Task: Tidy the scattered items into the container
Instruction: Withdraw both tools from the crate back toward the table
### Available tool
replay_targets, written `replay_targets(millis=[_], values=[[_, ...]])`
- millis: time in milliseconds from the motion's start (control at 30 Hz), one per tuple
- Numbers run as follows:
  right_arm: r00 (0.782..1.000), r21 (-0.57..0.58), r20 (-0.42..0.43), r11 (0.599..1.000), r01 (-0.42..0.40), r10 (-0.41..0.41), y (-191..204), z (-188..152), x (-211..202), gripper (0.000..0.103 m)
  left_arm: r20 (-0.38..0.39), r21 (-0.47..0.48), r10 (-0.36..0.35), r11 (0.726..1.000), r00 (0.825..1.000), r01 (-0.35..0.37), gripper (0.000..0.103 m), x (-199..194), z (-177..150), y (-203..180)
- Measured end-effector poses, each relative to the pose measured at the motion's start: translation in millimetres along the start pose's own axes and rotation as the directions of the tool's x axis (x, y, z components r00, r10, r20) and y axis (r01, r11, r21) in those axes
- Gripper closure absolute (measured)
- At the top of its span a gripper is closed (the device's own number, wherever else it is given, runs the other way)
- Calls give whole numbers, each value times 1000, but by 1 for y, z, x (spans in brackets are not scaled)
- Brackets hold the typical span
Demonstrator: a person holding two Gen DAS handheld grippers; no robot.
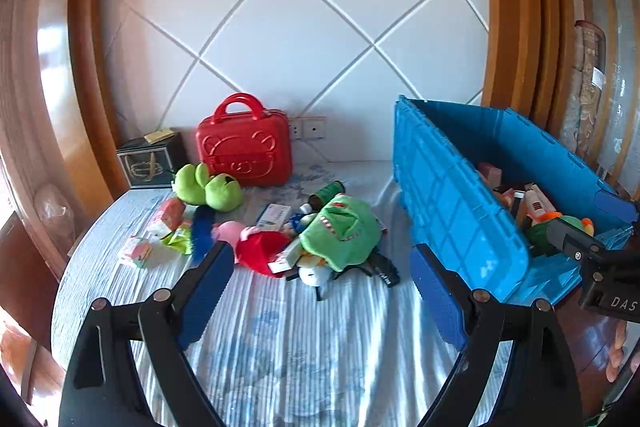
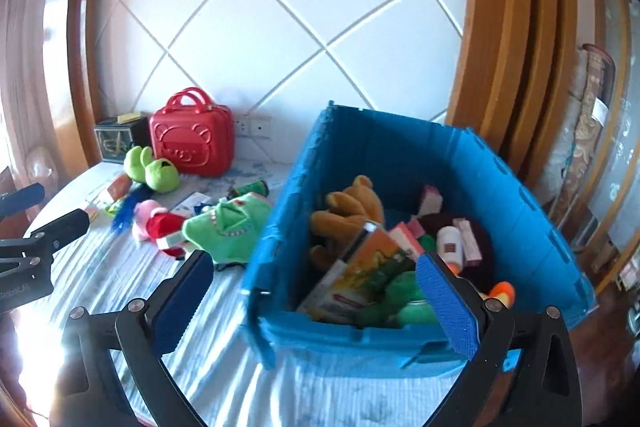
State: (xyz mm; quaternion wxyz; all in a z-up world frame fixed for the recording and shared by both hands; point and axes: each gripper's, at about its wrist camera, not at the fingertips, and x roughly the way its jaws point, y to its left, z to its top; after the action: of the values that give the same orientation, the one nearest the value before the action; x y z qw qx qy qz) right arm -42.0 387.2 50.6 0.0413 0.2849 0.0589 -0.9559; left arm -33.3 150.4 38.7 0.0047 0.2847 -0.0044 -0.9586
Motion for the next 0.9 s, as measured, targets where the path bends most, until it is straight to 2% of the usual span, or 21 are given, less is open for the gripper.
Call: replay_targets(millis=[200,367,600,733,900], values=[[999,-12,-28,999,-33,33,90,-1,5,0,-41,-45,68,997,997,-70,13,-1,-26,100],[996,-26,-71,998,-55,53,137,0,17,0,-90,-88,99,990,991,-107,13,7,-38,152],[992,-51,-101,995,-86,80,159,10,49,0,-145,-157,146,973,979,-169,13,35,-47,195],[985,-36,-129,992,-123,117,158,17,86,0,-200,-169,190,960,961,-224,13,55,-49,213],[968,-28,-188,985,-172,164,164,17,132,0,-264,-210,247,929,932,-305,13,71,-58,244]])
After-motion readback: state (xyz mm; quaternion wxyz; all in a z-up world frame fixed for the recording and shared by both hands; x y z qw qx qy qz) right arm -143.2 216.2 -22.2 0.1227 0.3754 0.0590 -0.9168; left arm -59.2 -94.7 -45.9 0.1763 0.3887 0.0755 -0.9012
